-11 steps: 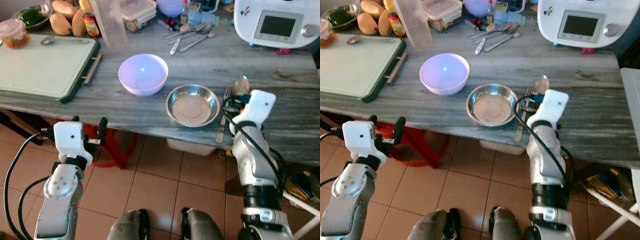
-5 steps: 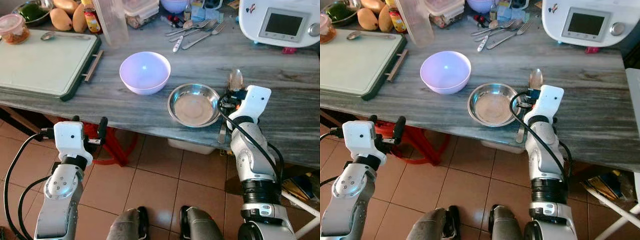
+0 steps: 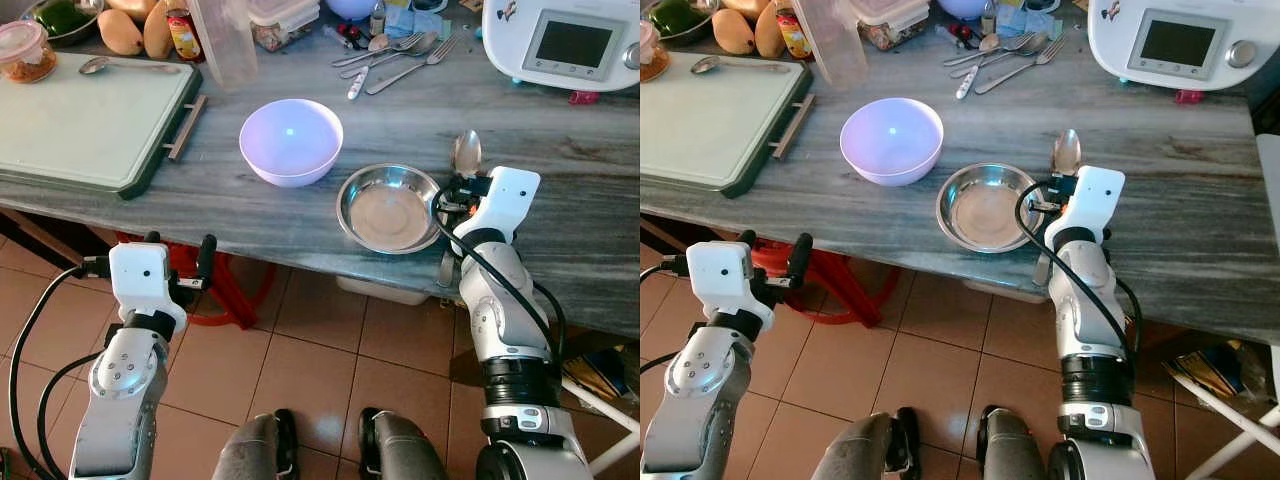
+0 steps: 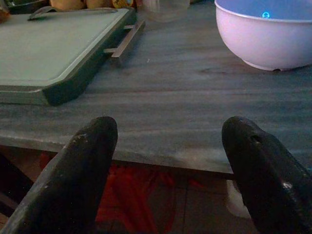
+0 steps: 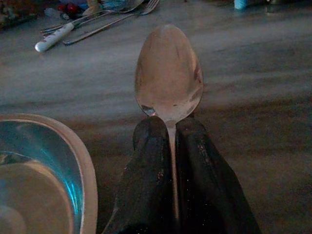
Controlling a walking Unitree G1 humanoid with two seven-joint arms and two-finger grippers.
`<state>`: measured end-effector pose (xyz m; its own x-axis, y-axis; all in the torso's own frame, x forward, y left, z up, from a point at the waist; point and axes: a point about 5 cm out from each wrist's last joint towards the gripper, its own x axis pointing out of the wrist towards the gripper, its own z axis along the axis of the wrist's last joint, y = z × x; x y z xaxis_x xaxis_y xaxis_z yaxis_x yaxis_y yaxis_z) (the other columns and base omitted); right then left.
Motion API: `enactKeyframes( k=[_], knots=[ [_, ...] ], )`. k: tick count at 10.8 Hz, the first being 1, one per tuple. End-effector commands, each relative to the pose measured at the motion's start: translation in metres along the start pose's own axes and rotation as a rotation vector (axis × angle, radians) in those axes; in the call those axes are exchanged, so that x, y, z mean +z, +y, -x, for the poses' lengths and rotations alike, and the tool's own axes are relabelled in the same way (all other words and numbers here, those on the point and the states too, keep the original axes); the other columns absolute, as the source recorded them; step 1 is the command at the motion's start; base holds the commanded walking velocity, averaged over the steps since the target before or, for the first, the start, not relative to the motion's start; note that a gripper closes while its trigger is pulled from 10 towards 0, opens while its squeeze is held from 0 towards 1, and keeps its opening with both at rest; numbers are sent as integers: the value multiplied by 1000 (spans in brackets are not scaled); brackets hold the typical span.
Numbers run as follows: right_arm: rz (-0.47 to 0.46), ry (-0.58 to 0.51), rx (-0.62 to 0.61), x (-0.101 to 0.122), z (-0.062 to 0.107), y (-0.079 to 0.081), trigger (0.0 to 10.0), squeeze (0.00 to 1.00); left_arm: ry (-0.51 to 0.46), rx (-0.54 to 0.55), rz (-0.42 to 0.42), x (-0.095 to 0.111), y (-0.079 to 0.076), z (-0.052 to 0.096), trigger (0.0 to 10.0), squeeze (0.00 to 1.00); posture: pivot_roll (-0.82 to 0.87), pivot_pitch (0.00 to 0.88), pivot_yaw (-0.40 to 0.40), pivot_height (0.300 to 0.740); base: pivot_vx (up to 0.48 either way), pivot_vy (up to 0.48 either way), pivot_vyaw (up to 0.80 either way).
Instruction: Setting the table
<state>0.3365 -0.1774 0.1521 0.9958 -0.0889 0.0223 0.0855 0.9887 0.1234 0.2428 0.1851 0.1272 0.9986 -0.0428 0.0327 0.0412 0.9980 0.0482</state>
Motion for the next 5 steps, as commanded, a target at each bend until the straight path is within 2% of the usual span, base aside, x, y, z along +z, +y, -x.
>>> enactKeyframes(
  k=[1,5],
  knots=[
    [-8,64,11,-17,3,1,10000,0,9,6,-11,-1,2,4,10000,0,0,231,74,740,0,0,0],
    [-3,28,37,-13,3,4,10000,0,9,3,-11,-1,0,3,10000,0,-1,231,72,740,0,0,0]
  ],
)
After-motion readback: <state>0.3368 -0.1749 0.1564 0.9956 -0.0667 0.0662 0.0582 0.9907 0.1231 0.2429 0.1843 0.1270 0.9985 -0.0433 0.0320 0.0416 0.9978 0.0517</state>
